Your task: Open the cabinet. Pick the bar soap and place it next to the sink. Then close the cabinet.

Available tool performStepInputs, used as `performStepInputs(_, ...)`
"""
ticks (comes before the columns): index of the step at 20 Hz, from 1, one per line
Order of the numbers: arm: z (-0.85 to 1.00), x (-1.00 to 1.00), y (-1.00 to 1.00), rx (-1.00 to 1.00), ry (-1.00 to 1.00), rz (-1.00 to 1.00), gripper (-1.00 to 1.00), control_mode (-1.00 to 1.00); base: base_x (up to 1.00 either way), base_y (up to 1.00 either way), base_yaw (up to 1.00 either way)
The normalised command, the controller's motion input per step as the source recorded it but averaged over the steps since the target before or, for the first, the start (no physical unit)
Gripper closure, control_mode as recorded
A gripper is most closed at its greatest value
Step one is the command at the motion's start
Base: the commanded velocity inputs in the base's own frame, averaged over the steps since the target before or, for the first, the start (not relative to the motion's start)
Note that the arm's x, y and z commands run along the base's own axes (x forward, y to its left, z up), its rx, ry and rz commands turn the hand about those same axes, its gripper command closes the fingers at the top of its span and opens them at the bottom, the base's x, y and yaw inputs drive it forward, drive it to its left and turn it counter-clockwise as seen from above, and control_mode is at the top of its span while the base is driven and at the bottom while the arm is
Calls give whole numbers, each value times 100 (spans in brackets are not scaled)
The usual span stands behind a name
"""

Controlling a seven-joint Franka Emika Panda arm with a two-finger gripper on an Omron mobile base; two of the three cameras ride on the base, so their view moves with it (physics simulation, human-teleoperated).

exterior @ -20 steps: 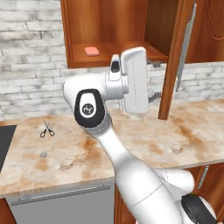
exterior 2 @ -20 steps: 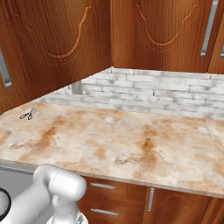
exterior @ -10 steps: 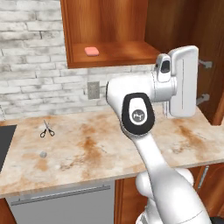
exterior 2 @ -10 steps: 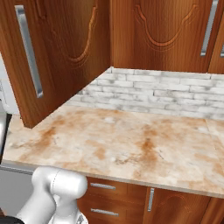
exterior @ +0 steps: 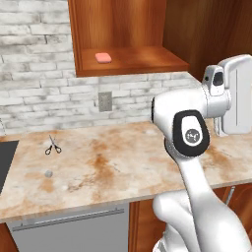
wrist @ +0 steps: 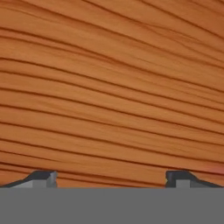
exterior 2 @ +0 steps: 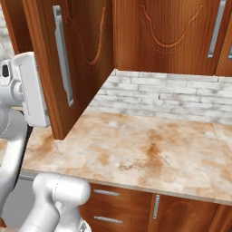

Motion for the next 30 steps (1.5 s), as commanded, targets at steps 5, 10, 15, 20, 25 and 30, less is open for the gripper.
performStepInputs(5,0,0,16,8,-2,4,-100,-100,0,0,0)
performStepInputs(10,0,0,56,18,-17,7,-100,-100,0,0,0)
performStepInputs(15,0,16,69,22,-21,12,-100,-100,0,0,0)
performStepInputs(20,0,39,52,39,-32,10,-100,-100,0,0,0)
performStepInputs(25,-9,59,49,45,-37,4,-100,-100,0,0,0)
performStepInputs(30,-30,85,33,49,-35,3,-100,-100,0,0,0)
